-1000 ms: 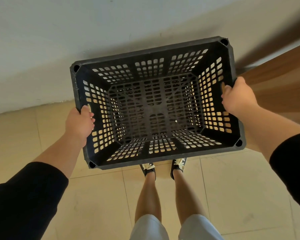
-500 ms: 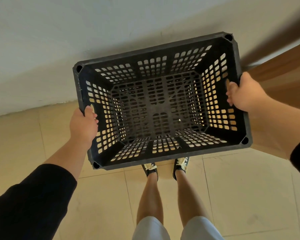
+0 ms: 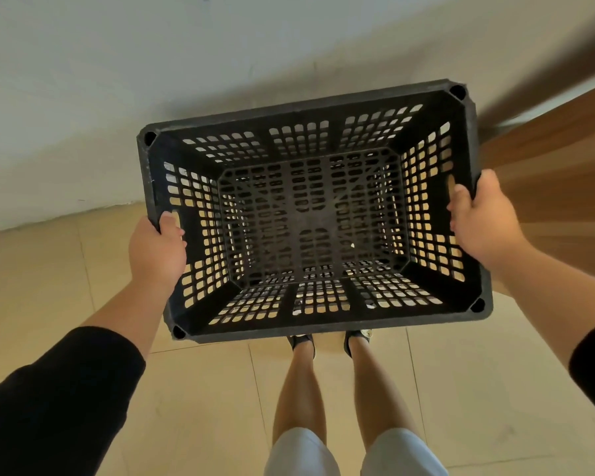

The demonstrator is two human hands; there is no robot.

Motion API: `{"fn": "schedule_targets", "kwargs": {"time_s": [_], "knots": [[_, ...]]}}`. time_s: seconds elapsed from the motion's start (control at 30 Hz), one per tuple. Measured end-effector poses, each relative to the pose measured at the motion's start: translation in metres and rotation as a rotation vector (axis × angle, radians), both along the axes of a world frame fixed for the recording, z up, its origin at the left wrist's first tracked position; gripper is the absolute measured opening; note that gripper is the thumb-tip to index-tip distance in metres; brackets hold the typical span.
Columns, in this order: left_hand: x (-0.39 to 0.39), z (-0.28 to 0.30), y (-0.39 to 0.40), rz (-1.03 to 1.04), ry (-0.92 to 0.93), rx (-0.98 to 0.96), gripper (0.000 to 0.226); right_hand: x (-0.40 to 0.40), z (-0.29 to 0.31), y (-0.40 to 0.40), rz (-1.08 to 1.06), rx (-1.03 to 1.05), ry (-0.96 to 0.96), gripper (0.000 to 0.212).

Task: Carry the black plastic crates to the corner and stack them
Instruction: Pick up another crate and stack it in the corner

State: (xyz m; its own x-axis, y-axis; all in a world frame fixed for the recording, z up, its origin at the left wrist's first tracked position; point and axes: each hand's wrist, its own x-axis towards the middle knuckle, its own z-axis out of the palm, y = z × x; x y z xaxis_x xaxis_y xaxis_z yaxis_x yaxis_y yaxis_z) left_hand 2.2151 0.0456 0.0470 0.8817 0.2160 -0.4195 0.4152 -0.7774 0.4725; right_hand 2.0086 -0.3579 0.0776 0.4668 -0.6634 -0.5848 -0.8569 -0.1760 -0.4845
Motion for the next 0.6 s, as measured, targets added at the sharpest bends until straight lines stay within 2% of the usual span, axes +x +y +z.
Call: {"fn": "schedule_targets", "kwargs": {"time_s": [0.37, 0.5, 0.6], "knots": [[-0.011, 0.005, -0.002, 0.002, -0.005, 0.079, 0.036, 0.004, -0.002, 0.0, 0.081, -0.087, 0.03, 0.017], [-0.009, 0.005, -0.001, -0.013, 0.031, 0.086, 0.025, 0.002, -0.005, 0.004, 0.059, -0.132, -0.002, 0.016], [0.001, 0.01, -0.004, -0.05, 0.115, 0.155, 0.034, 0.004, -0.005, 0.003, 0.085, -0.121, 0.039, 0.012]]}}
